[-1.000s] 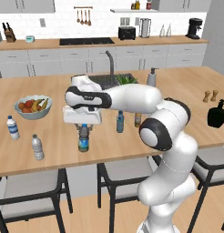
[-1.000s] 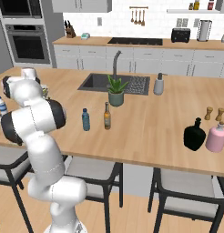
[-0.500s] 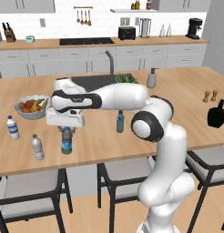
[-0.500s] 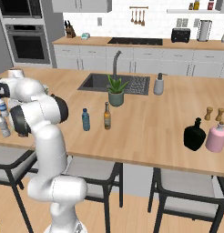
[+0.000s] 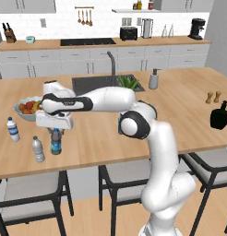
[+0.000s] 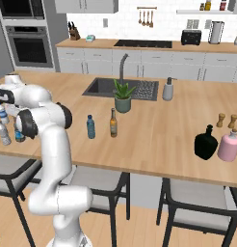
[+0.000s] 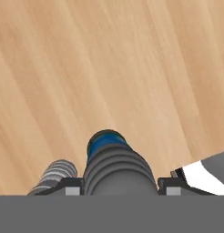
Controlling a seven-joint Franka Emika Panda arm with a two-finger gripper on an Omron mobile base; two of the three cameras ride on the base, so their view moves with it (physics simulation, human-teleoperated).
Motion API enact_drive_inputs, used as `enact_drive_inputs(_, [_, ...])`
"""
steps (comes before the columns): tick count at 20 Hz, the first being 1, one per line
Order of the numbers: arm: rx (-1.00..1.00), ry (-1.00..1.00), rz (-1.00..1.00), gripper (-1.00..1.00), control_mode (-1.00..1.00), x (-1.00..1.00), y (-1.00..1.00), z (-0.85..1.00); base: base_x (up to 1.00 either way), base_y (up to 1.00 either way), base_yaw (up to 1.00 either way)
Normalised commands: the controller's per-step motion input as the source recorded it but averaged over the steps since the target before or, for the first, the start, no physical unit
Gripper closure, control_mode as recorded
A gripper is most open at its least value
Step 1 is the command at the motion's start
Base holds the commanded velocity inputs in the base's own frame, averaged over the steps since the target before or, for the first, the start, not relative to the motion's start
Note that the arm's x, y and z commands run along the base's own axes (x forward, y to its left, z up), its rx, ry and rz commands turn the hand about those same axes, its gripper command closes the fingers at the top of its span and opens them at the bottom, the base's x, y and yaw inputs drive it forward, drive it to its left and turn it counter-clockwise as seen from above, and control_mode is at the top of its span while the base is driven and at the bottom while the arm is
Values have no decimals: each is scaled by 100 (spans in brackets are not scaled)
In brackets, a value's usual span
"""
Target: Move the plastic bottles in the middle to the plastics group, and the glass bottles in the middle to the glass group.
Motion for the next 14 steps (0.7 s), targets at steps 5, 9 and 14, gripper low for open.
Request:
enact_drive_inputs(5, [-3,0,-12,100,-100,46,27,-29,0,0,0])
enact_drive_inputs(9, [-2,0,-14,100,-100,24,21,-42,0,0,0])
enact_drive_inputs(14, [-4,0,-13,100,-100,3,1,-49,0,0,0])
